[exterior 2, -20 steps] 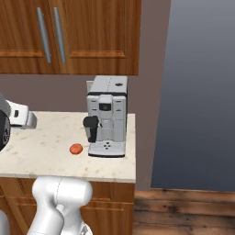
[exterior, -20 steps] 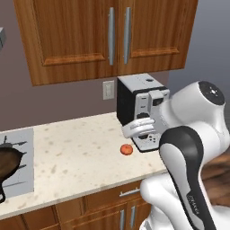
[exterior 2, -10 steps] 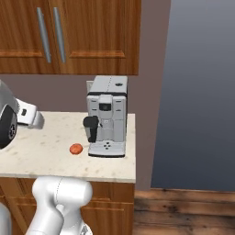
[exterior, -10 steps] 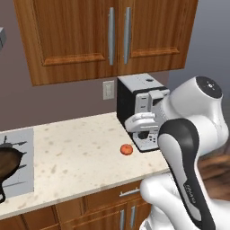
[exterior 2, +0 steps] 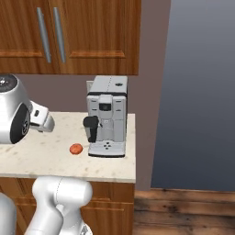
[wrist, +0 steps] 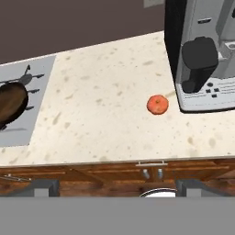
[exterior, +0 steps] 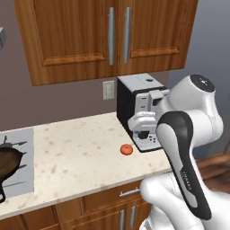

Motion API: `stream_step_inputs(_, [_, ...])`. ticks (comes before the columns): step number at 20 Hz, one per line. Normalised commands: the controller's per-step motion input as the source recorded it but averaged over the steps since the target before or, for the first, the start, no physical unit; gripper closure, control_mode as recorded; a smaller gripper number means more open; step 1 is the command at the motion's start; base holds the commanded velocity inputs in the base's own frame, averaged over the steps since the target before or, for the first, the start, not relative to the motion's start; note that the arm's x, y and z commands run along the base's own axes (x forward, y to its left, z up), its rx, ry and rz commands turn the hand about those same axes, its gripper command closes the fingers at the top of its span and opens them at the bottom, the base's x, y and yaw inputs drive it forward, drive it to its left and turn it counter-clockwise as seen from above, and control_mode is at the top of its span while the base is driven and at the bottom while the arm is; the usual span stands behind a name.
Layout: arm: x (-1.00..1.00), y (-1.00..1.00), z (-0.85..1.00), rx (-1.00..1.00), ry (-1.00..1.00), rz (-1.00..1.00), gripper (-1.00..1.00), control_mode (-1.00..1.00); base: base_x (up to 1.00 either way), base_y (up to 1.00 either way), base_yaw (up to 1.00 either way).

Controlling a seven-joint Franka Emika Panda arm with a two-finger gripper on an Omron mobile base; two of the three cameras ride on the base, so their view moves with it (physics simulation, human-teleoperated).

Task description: Place both pans onto different burners. Then place the squash and the fish on different pans.

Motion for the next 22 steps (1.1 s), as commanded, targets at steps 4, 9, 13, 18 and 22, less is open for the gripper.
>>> stream_step_inputs(4, [0.16,-0.1,-0.1,0.0,0.12,-0.13,-1.0,-1.0,0.0,0.0,0.0])
stream_step_inputs(9, [0.21,-0.07,-0.1,0.0,0.15,-0.09,-1.0,-1.0,0.0,0.0,0.0])
stream_step_inputs(13, [0.23,-0.01,-0.18,-0.06,0.06,-0.06,-1.0,-1.0,0.0,0.0,0.0])
stream_step_inputs(18, [0.35,0.0,-0.3,-0.08,0.0,-0.01,-1.0,-1.0,0.0,0.0,0.0])
stream_step_inputs(22, [0.22,0.0,-0.43,-0.12,0.0,-0.01,-1.0,-1.0,0.0,0.0,0.0])
